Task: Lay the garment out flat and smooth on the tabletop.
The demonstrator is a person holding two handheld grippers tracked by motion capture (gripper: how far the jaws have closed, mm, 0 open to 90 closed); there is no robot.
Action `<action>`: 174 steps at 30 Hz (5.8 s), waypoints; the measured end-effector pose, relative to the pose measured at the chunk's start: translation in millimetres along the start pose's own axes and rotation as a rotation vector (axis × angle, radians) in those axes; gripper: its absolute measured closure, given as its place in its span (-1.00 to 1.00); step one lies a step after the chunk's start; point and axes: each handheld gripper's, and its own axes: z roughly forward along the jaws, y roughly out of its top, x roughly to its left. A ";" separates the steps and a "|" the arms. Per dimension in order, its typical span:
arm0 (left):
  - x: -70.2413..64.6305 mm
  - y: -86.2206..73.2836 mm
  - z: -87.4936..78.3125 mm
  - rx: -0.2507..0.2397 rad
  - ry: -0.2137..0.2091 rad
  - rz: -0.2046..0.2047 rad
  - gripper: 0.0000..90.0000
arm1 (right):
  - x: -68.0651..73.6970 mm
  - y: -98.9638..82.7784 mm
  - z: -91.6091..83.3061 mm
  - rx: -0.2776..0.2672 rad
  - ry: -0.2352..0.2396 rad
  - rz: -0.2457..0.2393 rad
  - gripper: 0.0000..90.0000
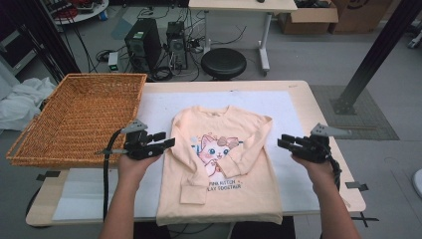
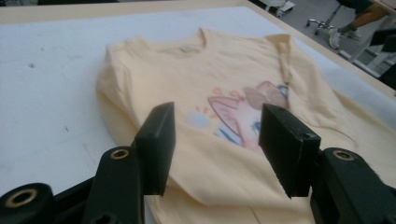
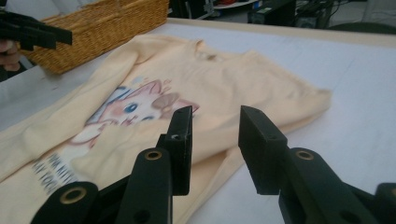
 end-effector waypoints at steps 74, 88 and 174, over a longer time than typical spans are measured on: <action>-59.2 -59.6 -1.4 0.161 0.109 -0.039 -0.10 | 25.5 -65.4 -35.5 0.248 -0.252 0.124 0.28; -97.0 -119.4 -19.5 0.101 0.078 -0.033 0.13 | 83.7 -113.6 -68.8 0.168 -0.200 0.115 0.40; -47.5 9.5 31.0 -0.082 0.050 0.080 -0.16 | -26.6 41.7 118.2 0.227 -0.163 -0.168 0.41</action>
